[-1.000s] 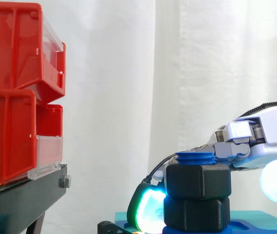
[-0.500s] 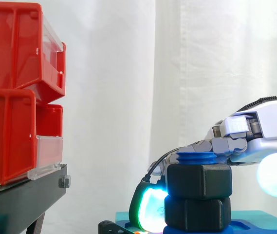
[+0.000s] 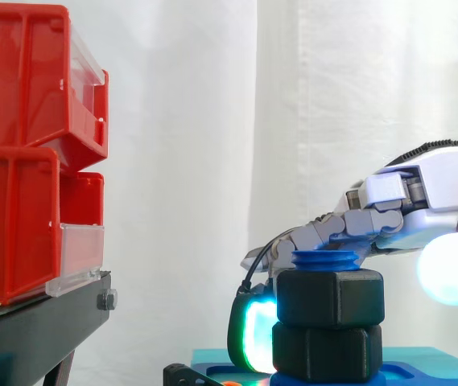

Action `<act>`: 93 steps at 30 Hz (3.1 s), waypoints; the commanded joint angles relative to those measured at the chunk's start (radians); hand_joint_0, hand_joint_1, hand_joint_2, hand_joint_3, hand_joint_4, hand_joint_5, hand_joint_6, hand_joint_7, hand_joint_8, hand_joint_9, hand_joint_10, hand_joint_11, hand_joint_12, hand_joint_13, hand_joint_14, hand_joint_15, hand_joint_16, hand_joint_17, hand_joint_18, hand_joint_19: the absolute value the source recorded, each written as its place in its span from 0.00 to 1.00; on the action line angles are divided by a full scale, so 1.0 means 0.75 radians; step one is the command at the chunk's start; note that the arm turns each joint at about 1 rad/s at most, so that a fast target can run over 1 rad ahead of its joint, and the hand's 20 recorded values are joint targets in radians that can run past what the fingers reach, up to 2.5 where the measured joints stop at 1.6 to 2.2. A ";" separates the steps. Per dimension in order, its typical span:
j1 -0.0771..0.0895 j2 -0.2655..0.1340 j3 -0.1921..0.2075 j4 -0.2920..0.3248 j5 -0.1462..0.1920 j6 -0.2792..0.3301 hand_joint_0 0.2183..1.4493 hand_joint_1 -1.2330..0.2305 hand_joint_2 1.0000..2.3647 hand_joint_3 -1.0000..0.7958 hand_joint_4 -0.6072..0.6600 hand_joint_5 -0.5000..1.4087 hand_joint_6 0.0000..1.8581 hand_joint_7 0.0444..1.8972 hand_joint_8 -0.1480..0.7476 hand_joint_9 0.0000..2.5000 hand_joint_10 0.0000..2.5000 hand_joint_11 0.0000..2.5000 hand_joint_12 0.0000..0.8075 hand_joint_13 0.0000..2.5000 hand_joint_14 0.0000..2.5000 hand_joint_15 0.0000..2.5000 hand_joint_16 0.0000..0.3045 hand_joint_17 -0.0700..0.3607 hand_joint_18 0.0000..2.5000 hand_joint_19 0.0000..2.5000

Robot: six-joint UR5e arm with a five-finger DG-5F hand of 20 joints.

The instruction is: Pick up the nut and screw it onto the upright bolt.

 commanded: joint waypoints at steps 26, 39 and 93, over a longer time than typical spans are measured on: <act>-0.029 0.012 0.112 -0.146 -0.030 -0.074 0.14 0.70 0.00 0.28 0.69 0.20 0.27 0.46 0.50 0.28 0.00 0.00 0.45 0.11 0.00 0.00 0.15 0.40 0.00 0.00; -0.053 0.164 0.110 -0.386 -0.022 -0.274 0.14 0.70 0.00 0.28 0.68 0.20 0.27 0.44 0.49 0.28 0.00 0.00 0.45 0.11 0.00 0.00 0.15 0.40 0.00 0.00; 0.090 0.718 -0.467 -0.516 0.750 1.032 0.18 0.62 0.00 0.28 0.54 0.12 0.27 0.33 0.40 0.01 0.00 0.00 0.47 0.00 0.00 0.00 0.18 0.44 0.00 0.00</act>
